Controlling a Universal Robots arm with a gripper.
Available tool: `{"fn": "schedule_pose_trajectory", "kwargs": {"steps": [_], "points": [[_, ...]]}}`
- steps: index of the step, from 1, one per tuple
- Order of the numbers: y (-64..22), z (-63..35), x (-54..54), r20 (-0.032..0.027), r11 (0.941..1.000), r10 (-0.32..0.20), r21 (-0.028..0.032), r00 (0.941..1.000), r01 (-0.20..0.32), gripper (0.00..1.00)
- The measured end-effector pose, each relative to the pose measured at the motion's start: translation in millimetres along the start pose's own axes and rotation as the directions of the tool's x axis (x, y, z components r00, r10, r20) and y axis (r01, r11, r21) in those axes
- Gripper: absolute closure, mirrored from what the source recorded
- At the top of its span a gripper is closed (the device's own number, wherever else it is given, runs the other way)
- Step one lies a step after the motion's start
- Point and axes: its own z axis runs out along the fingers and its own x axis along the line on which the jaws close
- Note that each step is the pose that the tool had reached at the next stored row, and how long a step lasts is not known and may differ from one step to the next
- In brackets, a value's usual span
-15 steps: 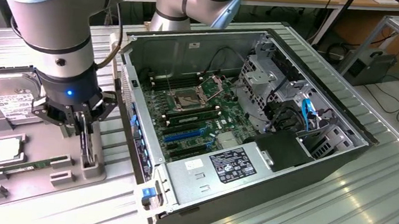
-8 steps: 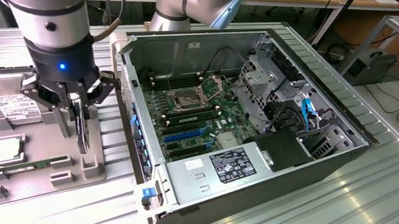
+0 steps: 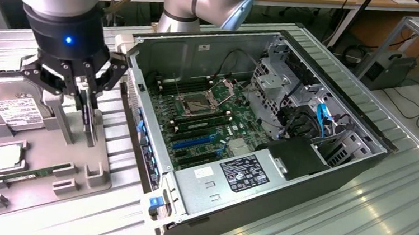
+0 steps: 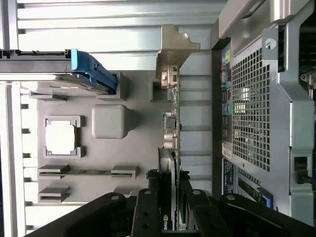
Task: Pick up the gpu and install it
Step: 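Pick up the gpu and move the gpu toward the slot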
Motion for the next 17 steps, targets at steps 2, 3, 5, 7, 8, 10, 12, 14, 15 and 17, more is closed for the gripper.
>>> {"fn": "schedule_pose_trajectory", "kwargs": {"steps": [2, 3, 5, 7, 8, 10, 12, 14, 15, 17], "points": [[0.4, -9.6, -4.9, -0.0003, 1.0, -0.002, -0.0038, 1.0, 0.002, 0.74], [0.6, -14.1, -7.1, -0.0005, 1.0, -0.003, -0.0051, 1.0, 0.003, 0.74], [0.9, -23.3, -11.5, -0.0007, 1.0, -0.004, -0.0072, 1.0, 0.004, 0.74], [1.2, -32.6, -15.7, -0.001, 0.9999, -0.005, -0.0085, 1.0, 0.005, 0.74], [1.3, -37.0, -17.6, -0.0013, 0.9999, -0.006, -0.0089, 1.0, 0.006, 0.74], [1.6, -46.0, -21.4, -0.0015, 0.9999, -0.007, -0.0097, 1.0, 0.007, 0.74], [1.8, -55.3, -25.3, -0.002, 0.9999, -0.008, -0.0103, 1.0, 0.008, 0.74], [2.1, -64.6, -29.8, -0.0027, 0.9999, -0.009, -0.0111, 1.0, 0.009, 0.74], [2.2, -69.3, -32.9, -0.003, 0.9999, -0.009, -0.0126, 1.0, 0.009, 0.74], [1.9, -78.8, -40.7, -0.0041, 0.9998, -0.01, -0.0199, 0.9999, 0.01, 0.74]]}}
